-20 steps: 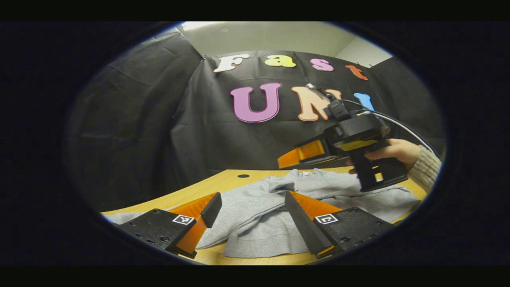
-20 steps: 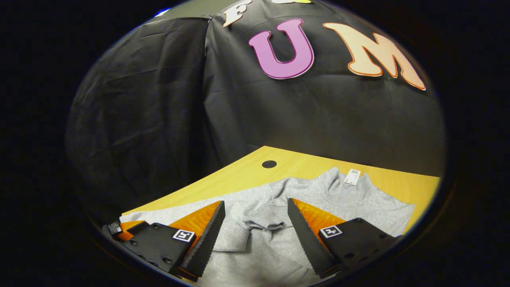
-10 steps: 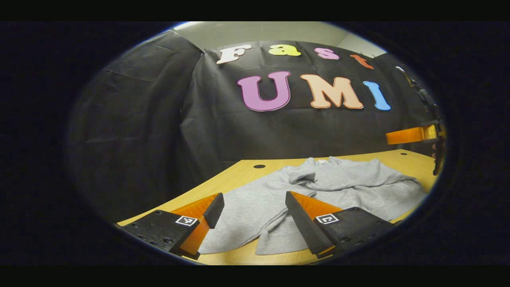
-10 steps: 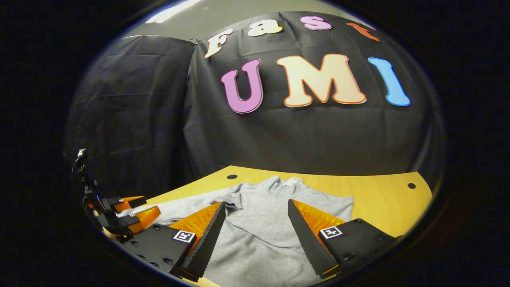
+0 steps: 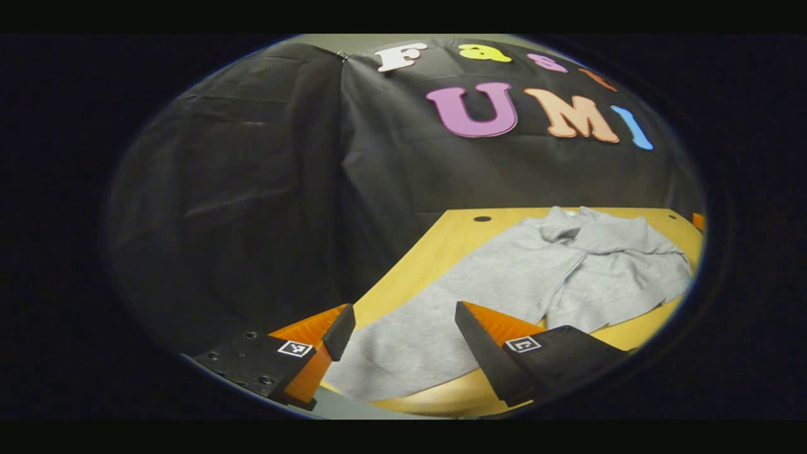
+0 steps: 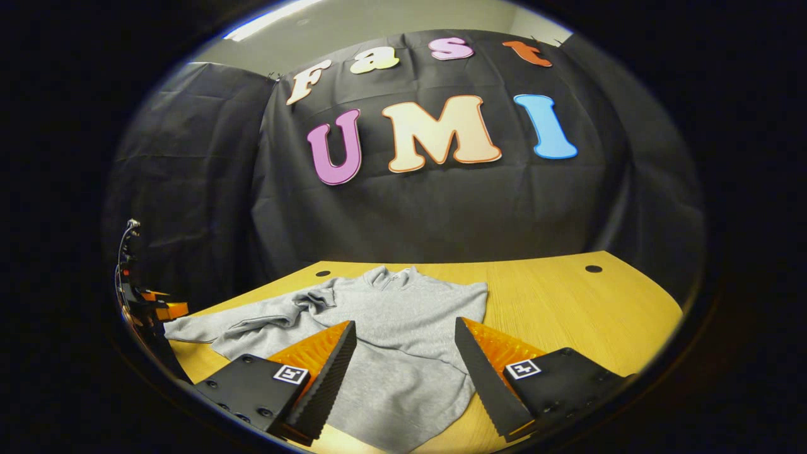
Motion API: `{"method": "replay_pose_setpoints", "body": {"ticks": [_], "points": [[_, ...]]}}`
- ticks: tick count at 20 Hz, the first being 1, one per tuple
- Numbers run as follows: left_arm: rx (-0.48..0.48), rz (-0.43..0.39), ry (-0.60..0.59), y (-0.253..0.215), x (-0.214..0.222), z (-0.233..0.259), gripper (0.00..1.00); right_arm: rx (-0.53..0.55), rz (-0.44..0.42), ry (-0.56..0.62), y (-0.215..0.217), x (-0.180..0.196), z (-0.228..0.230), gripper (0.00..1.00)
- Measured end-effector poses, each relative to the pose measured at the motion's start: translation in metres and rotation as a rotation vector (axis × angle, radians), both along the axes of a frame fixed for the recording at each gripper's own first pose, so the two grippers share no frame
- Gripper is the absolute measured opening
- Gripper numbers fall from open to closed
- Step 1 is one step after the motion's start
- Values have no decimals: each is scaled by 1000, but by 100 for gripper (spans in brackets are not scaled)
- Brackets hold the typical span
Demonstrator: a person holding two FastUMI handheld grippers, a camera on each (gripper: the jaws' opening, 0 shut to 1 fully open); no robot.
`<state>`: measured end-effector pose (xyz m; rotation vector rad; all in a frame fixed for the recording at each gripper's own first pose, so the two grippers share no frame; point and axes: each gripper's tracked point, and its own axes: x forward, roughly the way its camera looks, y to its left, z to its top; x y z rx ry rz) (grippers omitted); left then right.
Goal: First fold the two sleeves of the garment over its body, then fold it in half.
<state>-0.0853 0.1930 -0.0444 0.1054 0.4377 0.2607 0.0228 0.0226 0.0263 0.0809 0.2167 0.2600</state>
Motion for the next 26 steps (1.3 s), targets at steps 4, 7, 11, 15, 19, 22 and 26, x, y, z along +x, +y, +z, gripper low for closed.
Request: {"method": "replay_pose_setpoints", "body": {"ticks": [4,7,11,15,19,22,26], "points": [[-9,12,119,16,-26,-26,95,12,-67,-24,-29,-14,-4,97],[-29,-7,182,15,-34,-43,95,19,-91,-34,-38,-17,-5,97],[-56,6,233,19,-38,-60,94,28,-95,-35,-44,-20,-8,97],[-60,3,246,16,-37,-64,94,33,-93,-30,-46,-21,-11,97],[-75,-18,260,9,-36,-67,94,30,-84,-30,-46,-22,-12,97],[-85,-34,263,3,-34,-68,79,24,-74,-25,-45,-23,-14,97],[-107,-42,246,-5,-31,-70,55,13,-77,-20,-48,-26,-21,97]]}}
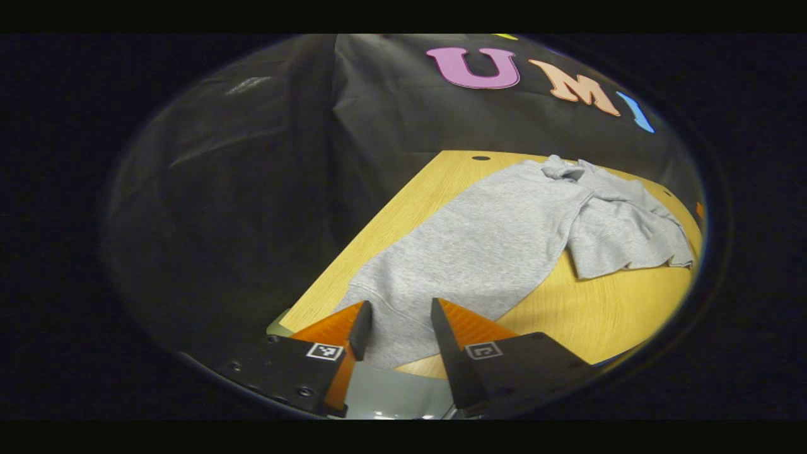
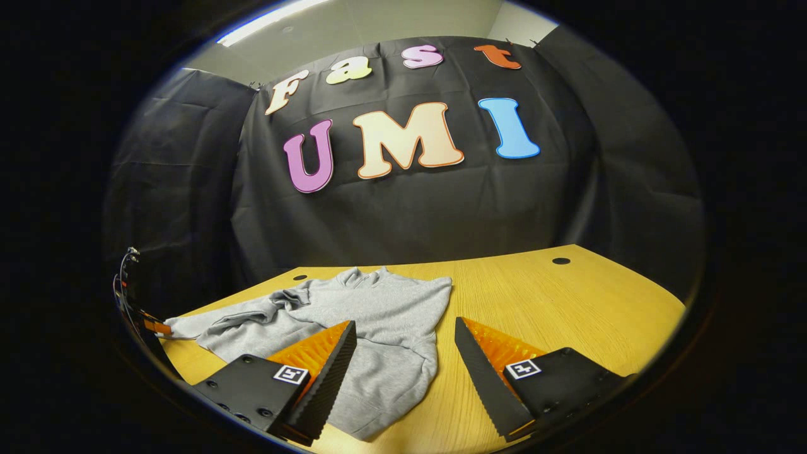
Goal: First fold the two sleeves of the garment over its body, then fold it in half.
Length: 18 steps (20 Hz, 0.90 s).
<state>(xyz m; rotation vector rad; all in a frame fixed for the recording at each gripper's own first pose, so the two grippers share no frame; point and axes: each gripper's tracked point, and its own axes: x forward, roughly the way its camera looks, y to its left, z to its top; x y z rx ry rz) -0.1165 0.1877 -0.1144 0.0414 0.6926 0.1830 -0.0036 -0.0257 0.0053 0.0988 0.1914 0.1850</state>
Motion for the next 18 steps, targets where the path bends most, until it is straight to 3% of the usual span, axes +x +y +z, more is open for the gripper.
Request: {"method": "replay_pose_setpoints", "body": {"ticks": [4,5,11,15,18], "points": [[-15,-22,-11,-9,2,-1,43,11,-6,14,-5,-1,-3,97],[-15,-32,-2,-11,2,-3,28,11,-9,10,-6,0,-2,97],[-7,-34,-23,-14,6,1,0,15,-13,33,-9,0,-12,97],[-11,-52,-26,-18,9,8,0,18,-15,32,-11,0,-12,97],[-38,-97,-111,-41,29,41,0,18,-13,35,-9,-1,-14,97]]}}
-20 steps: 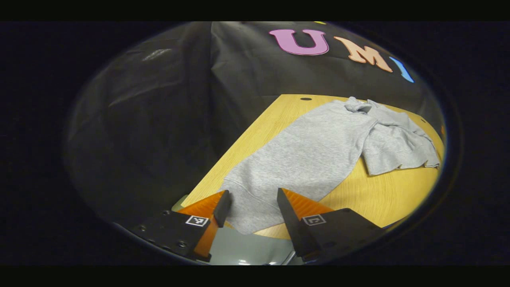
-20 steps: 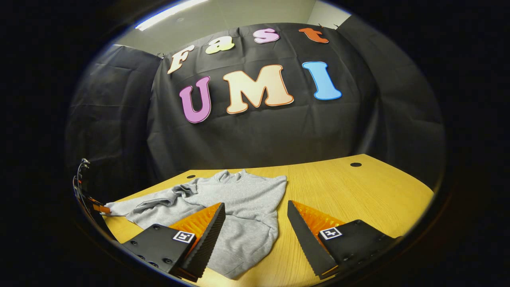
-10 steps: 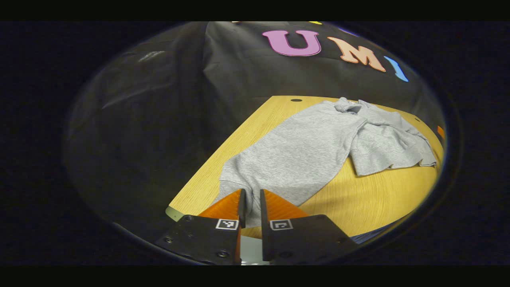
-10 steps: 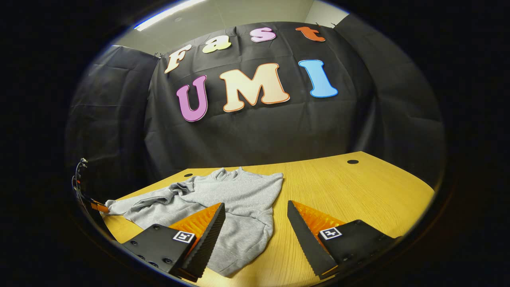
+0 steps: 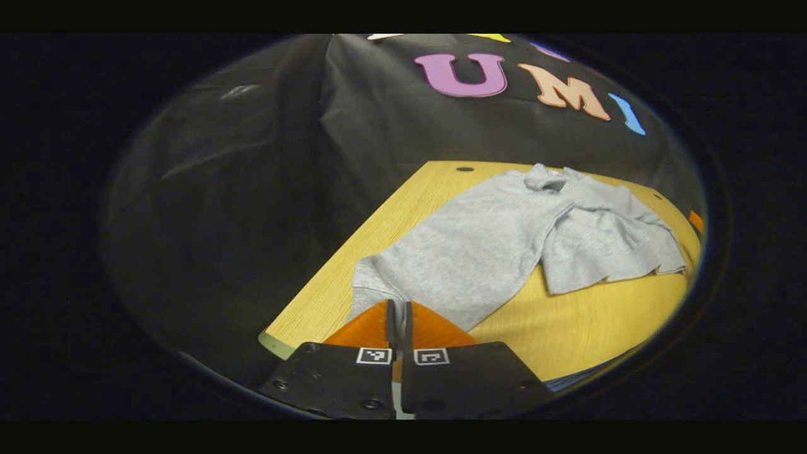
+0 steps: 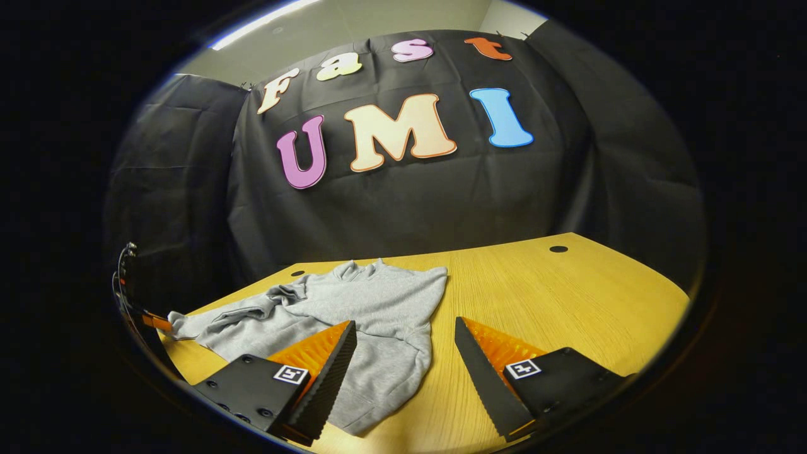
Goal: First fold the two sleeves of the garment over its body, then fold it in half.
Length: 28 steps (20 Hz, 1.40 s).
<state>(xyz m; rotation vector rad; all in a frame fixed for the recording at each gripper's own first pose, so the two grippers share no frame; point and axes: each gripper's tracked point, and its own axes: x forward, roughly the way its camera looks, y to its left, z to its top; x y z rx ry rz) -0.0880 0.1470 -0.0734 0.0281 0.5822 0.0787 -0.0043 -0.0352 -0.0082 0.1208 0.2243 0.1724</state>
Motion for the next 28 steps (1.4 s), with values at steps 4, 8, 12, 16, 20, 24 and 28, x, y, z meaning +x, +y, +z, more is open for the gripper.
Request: {"method": "replay_pose_setpoints", "body": {"ticks": [4,8,12,16,20,24,28], "points": [[-59,-128,-117,-54,41,55,0,-2,-4,1,-1,-1,0,97],[-45,-259,-208,-107,79,97,0,10,0,-10,-1,-4,5,97],[-92,-382,-287,-175,112,129,0,25,8,-5,2,-5,5,97],[-148,-518,-350,-255,142,157,0,25,16,5,2,-6,2,97],[-198,-670,-366,-345,164,175,0,31,12,-3,-1,-6,5,97],[-246,-759,-357,-418,176,174,0,34,6,5,-5,-3,3,97],[-291,-808,-326,-483,194,159,0,34,5,15,-12,0,1,97]]}}
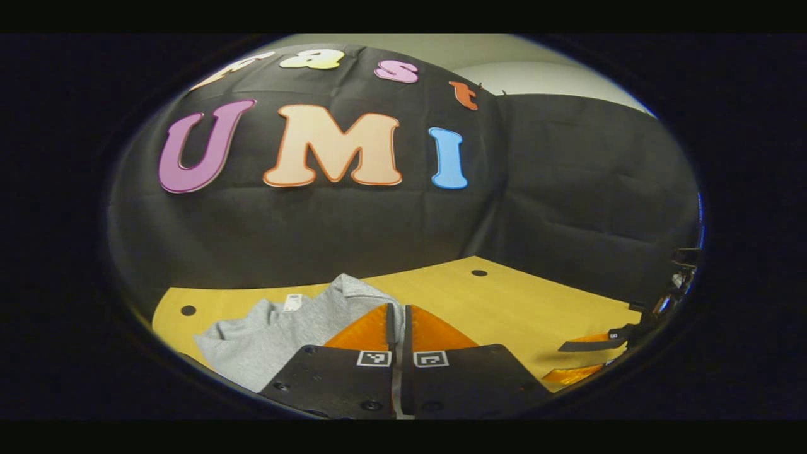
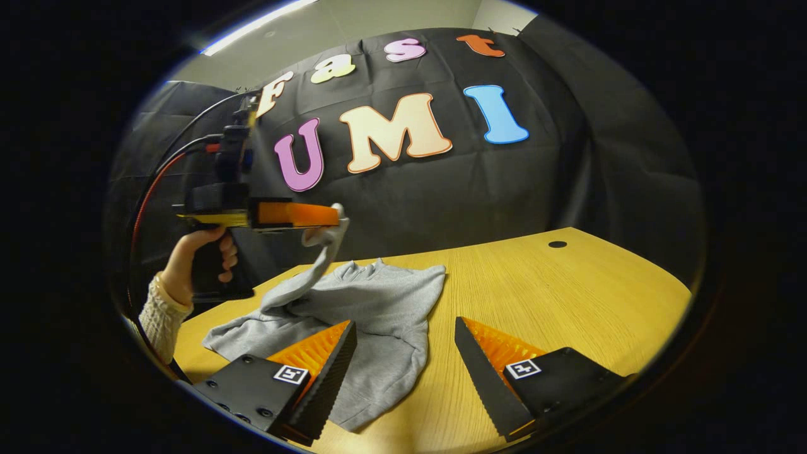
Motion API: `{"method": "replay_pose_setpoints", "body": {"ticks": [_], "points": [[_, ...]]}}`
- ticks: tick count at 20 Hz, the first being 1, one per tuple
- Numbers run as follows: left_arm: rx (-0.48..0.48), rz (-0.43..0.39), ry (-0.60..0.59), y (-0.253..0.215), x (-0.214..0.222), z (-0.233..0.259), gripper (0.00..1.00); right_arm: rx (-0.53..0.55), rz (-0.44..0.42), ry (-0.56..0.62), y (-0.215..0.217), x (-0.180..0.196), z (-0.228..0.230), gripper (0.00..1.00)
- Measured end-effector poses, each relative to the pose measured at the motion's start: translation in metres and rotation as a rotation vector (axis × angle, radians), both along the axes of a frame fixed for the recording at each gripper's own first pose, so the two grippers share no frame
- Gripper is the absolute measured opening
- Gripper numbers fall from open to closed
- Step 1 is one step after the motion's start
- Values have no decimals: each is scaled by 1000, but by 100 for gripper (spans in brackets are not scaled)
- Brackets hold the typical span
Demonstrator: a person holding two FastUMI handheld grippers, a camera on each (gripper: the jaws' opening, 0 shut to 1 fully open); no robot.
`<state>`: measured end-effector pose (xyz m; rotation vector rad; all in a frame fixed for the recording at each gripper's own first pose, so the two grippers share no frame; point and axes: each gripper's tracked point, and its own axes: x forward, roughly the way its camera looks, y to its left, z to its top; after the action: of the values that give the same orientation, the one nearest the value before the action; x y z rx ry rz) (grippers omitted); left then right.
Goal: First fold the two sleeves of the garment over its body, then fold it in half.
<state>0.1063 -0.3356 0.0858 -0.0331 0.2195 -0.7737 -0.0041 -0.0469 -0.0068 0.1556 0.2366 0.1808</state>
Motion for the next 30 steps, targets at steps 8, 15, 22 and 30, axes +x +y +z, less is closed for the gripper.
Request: {"method": "replay_pose_setpoints", "body": {"ticks": [8,15,22,30], "points": [[77,-23,106,-69,24,-67,0,9,-32,41,-25,-2,-12,97],[143,-42,194,-85,17,-110,7,7,-25,57,-24,0,-16,97],[132,-11,70,-53,18,-67,91,8,5,68,-10,-1,-14,97],[211,72,-17,77,-15,-38,93,-46,96,121,29,-13,-20,97]]}}
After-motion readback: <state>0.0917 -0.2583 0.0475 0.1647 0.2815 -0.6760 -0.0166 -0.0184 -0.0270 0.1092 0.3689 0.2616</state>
